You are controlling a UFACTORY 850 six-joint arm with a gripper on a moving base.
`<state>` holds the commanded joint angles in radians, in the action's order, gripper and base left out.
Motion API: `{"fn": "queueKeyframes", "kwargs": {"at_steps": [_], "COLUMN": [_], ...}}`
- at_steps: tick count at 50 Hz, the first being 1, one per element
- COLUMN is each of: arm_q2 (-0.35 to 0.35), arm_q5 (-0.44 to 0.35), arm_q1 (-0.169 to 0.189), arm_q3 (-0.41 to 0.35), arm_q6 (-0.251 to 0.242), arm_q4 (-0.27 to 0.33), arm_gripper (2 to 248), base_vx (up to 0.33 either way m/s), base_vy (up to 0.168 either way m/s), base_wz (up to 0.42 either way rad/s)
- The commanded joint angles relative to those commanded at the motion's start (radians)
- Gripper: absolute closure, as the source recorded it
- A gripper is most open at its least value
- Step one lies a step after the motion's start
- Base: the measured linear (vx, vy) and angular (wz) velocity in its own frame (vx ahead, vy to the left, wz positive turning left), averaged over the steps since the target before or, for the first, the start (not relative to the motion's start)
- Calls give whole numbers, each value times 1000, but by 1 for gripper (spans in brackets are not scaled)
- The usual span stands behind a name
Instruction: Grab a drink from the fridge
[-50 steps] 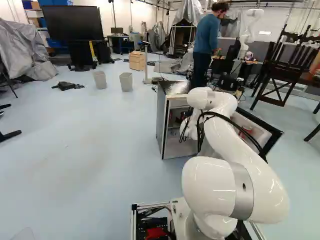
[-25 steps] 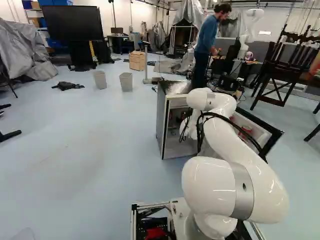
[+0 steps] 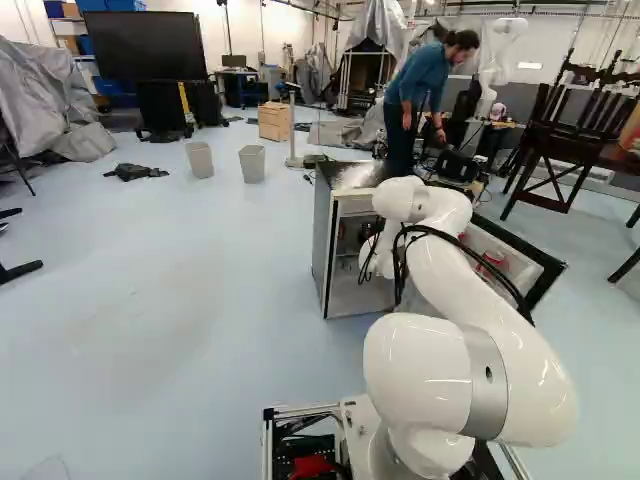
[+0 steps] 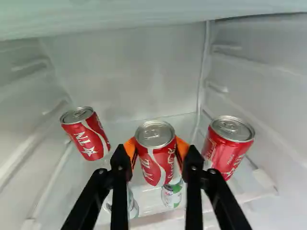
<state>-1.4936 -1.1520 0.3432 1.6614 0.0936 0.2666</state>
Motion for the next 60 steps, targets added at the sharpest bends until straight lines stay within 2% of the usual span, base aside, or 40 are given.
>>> {"fn": "queueKeyframes", "kwargs": {"at_steps": [3, 4, 16, 35, 60], "arm_q2": [0, 0, 4, 60, 159], "arm_q5": [0, 0, 0, 0, 0], "arm_q1": [0, 0, 0, 1, 12], "arm_q3": [0, 0, -3, -55, -228], "arm_q6": [0, 0, 0, 0, 0], "arm_q4": [0, 0, 0, 0, 0], "arm_gripper": [130, 154, 154, 154, 154], "base_vx": [0, 0, 0, 0, 0], "base_vy": [0, 0, 0, 0, 0], "base_wz": [0, 0, 0, 0, 0]}}
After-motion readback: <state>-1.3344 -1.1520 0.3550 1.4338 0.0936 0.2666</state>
